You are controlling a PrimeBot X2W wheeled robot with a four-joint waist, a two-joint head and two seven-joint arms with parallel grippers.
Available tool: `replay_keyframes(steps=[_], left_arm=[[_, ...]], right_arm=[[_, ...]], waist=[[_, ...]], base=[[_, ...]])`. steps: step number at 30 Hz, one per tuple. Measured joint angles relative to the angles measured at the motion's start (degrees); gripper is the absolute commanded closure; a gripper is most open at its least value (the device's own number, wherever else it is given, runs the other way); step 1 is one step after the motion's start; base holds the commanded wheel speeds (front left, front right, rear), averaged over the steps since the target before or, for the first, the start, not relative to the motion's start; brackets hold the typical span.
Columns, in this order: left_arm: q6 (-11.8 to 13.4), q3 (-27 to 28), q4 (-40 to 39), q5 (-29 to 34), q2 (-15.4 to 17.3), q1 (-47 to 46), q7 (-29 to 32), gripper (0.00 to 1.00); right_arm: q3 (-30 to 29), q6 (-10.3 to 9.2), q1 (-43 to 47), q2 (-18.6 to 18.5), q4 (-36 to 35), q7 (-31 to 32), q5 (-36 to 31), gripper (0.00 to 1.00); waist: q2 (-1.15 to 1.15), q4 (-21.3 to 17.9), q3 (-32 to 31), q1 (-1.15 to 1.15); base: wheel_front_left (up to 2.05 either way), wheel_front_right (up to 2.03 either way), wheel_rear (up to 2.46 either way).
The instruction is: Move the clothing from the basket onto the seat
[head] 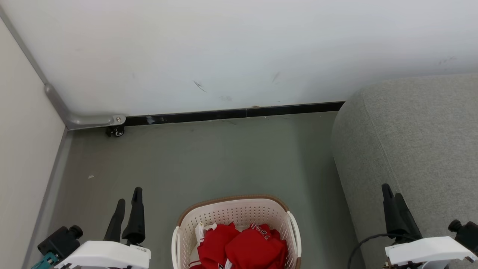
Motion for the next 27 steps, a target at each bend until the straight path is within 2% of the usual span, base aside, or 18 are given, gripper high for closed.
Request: replay_keyframes(steps=[15, 27], left_arm=[[1.8, -2.9, -0.9, 18.3, 0.2, 0.0, -3.3, 0.00], [3.6, -6.0, -0.6, 33.0, 1.6, 0.0, -5.7, 0.00]], right_arm=[[-1.7, 0.01, -1.0, 2.2, 2.0, -1.5, -16.2, 0.00], [-3.2, 0.01, -1.7, 3.8, 3.8, -1.5, -28.3, 0.00]], waist=[[0.00, 0.1, -0.2, -0.03], [0.00, 0.1, 0.1, -0.03]], base=[[0.00, 0.00, 0.00], [0.00, 0.00, 0.00]])
